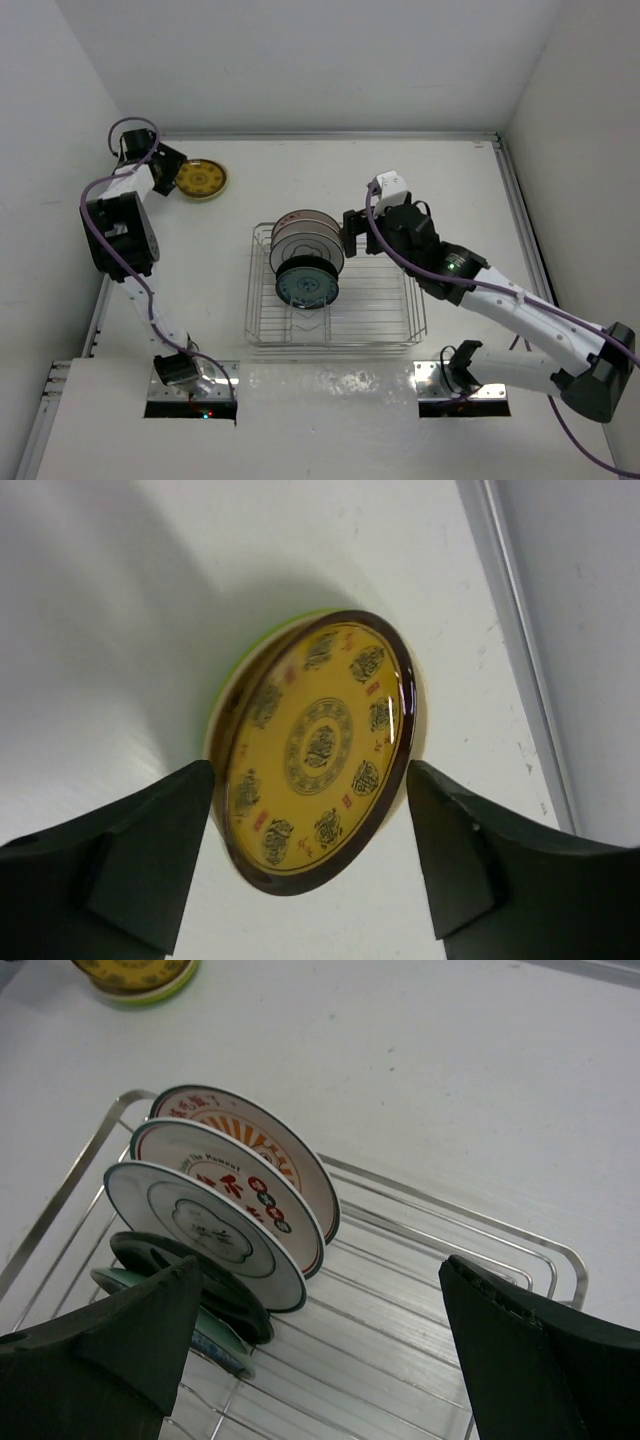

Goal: Unload the plates from the dish rack

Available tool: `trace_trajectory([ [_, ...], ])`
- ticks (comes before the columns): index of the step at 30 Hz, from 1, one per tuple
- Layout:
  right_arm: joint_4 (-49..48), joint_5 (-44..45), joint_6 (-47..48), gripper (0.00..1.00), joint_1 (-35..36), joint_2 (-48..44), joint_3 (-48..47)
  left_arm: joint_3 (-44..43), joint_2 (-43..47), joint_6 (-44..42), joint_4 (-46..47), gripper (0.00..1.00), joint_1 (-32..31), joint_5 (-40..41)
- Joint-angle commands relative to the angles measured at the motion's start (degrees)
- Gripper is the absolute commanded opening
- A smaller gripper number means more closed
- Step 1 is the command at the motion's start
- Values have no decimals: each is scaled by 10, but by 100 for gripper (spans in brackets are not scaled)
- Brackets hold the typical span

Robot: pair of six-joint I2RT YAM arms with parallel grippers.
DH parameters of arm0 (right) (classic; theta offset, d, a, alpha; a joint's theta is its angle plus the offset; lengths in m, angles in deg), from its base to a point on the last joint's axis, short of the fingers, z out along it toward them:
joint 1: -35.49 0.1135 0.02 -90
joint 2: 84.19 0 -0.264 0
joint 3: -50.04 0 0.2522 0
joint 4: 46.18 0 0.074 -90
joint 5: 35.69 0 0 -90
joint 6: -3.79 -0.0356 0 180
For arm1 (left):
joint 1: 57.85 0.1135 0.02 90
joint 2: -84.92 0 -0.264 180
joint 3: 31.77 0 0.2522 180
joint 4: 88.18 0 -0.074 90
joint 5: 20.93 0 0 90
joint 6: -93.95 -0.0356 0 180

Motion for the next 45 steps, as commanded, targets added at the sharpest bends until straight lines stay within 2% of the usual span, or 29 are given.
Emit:
trace_trajectory([
  [1,2,-27,15,99,-1,32,-33,-10,17,-3,-25,76,-14,13],
  [3,1,-41,15,99,-1,40,-37,-11,16,-3,-44,89,-17,14],
  [6,2,-64,26,99,-1,60,-55,-18,22,-13,-78,100,-29,26],
  [11,82,-200,174,99,7,181,-139,-32,69,-16,-156,100,-33,110],
  [14,86,-199,256,96,45,207,-147,-23,133,-20,-196,100,-33,135],
  [16,80,-215,287,89,55,211,-147,-3,179,-26,-202,100,-34,132],
  [19,67,-261,325,81,70,208,-140,63,300,-68,-166,100,-35,80],
  [23,44,-300,364,74,85,186,-116,159,492,-172,-136,100,-38,-7],
  [25,34,-313,378,69,86,175,-105,231,549,-198,-119,100,-40,-37],
  [29,51,-362,412,67,87,178,-107,402,695,-217,-52,100,-53,-132],
  [32,80,-374,444,67,86,186,-111,453,751,-239,-46,100,-59,-144],
  [35,94,-376,470,65,83,192,-114,497,791,-254,-55,100,-71,-82],
  [38,115,-388,481,58,72,206,-123,494,814,-257,-57,100,-87,-82],
  [45,108,-413,479,53,53,231,-120,494,812,-258,-62,100,-97,-91],
])
